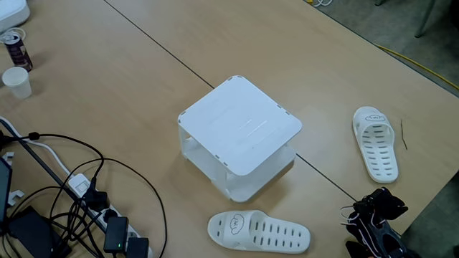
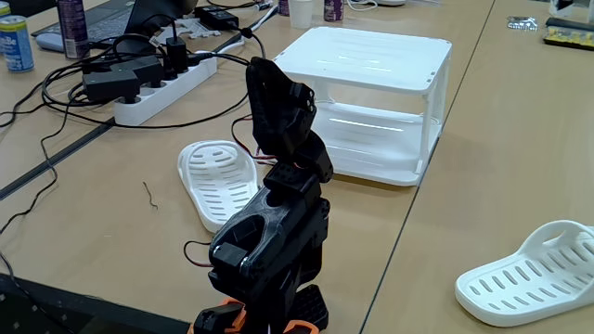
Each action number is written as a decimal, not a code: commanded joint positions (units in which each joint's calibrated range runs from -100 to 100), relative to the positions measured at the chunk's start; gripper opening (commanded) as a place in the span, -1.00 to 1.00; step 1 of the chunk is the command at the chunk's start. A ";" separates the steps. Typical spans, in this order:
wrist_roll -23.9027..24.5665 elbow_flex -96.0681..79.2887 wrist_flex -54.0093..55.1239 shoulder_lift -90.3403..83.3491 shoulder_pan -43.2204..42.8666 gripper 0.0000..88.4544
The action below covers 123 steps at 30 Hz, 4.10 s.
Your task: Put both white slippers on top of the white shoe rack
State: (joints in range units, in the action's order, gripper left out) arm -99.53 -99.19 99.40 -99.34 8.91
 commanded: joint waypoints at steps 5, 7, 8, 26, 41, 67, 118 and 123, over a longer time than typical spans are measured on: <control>-0.47 -0.27 -7.68 0.52 0.38 -0.98; -0.47 -0.27 -13.98 0.52 0.38 -0.98; -0.47 0.09 -17.09 0.52 0.38 -0.98; -0.47 33.92 -84.39 0.52 0.38 -0.98; -0.47 47.82 -98.28 18.86 -0.28 -0.98; -0.47 74.52 -98.02 75.32 36.89 -0.97; -0.47 48.00 -98.28 101.57 49.80 -0.97; -0.47 47.91 -98.28 101.57 45.53 -0.97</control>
State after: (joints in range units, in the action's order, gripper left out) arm -99.53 -51.66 1.37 3.42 56.85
